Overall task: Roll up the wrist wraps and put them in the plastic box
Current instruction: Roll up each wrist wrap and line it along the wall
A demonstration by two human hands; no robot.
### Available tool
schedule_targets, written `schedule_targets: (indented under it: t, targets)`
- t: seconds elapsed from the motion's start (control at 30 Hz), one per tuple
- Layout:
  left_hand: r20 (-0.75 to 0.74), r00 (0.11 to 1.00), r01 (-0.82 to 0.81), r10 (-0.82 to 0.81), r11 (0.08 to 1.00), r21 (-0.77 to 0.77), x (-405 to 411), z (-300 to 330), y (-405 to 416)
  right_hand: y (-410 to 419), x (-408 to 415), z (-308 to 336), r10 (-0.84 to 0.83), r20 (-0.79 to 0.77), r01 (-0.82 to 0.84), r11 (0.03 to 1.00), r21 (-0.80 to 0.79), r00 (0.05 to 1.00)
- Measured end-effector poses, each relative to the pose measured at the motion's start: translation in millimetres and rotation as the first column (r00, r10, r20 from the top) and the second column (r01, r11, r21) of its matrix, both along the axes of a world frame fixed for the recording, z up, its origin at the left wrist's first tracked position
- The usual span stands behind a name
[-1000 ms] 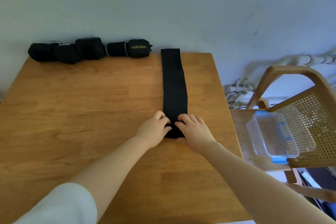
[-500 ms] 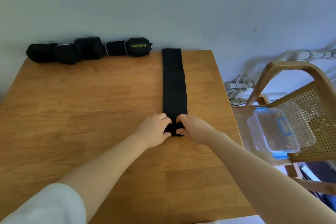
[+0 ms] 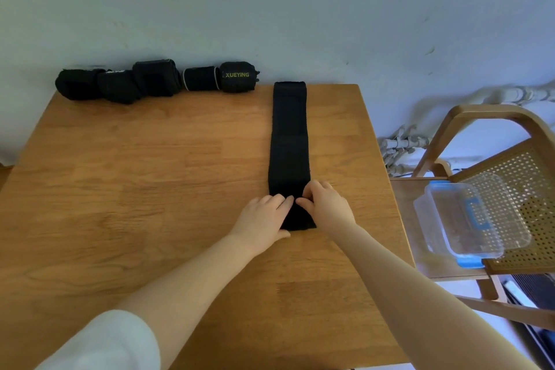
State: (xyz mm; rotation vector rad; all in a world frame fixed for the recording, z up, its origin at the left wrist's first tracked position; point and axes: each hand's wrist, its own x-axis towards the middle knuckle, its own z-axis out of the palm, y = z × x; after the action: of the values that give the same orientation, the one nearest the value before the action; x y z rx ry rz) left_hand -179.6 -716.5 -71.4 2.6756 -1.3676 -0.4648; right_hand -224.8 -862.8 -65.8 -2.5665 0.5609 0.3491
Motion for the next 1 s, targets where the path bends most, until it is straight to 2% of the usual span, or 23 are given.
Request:
schedule_targets:
  t: [0.07, 0.17, 0.27, 0.33, 0.4, 0.47, 0.53, 0.57, 0.63, 0.77, 0.83, 0.87, 0.93, 1.0]
  targets:
    - [-0.050, 0.997, -0.058, 0.057, 0.998, -0.032, 1.0, -1.4, 0.4, 5.2, -6.9, -4.8, 0.101, 0.140, -0.082, 0.987, -0.138, 0.985]
    - [-0.134, 0.989, -0.067, 0.062, 0.997, -0.038, 2.9, 1.8, 2.0, 4.9, -24.2, -3.7, 0.300, 0.251, -0.254, 0.946, -0.202, 0.920]
    - [-0.241, 0.969, -0.064, 0.055, 0.997, -0.030, 2.1, 3.9, 5.4, -2.3, -39.0, -1.1, 0.501, 0.034, -0.472, 0.834, -0.285, 0.865]
    - [-0.285, 0.957, -0.068, 0.054, 0.997, -0.038, -1.3, 4.6, 8.3, -3.5, -43.9, 0.5, 0.531, -0.011, -0.511, 0.809, -0.292, 0.847]
    - [-0.242, 0.970, -0.050, 0.039, 0.998, -0.039, -5.1, 7.2, 10.9, -2.9, -46.5, 4.3, 0.491, 0.008, -0.483, 0.860, -0.167, 0.871]
    - [-0.208, 0.978, -0.029, 0.024, 0.999, -0.021, -7.6, 11.4, 12.5, -4.0, -48.0, 10.8, 0.402, -0.004, -0.401, 0.915, 0.054, 0.916]
    - [-0.225, 0.974, -0.042, 0.035, 0.999, -0.030, -10.8, 15.1, 13.4, -6.7, -45.0, 15.5, 0.376, -0.056, -0.361, 0.915, 0.180, 0.925]
    - [-0.215, 0.976, -0.056, 0.043, 0.997, -0.056, -13.4, 17.5, 14.4, -7.6, -42.6, 16.8, 0.383, -0.076, -0.361, 0.909, 0.208, 0.921]
    - [-0.097, 0.995, -0.034, 0.027, 0.997, -0.074, -21.0, 17.7, 17.1, -9.9, -38.0, 15.1, 0.370, -0.093, -0.342, 0.911, 0.231, 0.924]
    - [0.163, 0.987, -0.012, 0.002, 0.998, 0.062, -34.3, 5.1, 14.9, -13.2, -33.4, 7.5, 0.208, -0.140, -0.162, 0.945, 0.285, 0.968]
    - [0.199, 0.979, -0.038, 0.035, 0.999, 0.011, -34.9, 1.7, 9.5, -11.7, -32.0, 6.2, 0.111, -0.129, -0.062, 0.942, 0.331, 0.985]
    - [0.200, 0.978, -0.055, 0.062, 0.998, -0.039, -33.9, 1.7, 6.3, -10.8, -31.8, 6.0, 0.018, -0.098, 0.019, 0.932, 0.363, 0.995]
    - [0.104, 0.984, -0.135, 0.147, 0.984, -0.117, -27.8, 5.9, 1.7, -9.9, -32.7, 6.2, -0.168, 0.002, 0.151, 0.886, 0.439, 0.986]
    - [-0.120, 0.944, -0.325, 0.308, 0.930, -0.172, -16.5, 9.1, 5.1, -8.9, -37.1, 8.0, -0.230, 0.061, 0.161, 0.825, 0.542, 0.971]
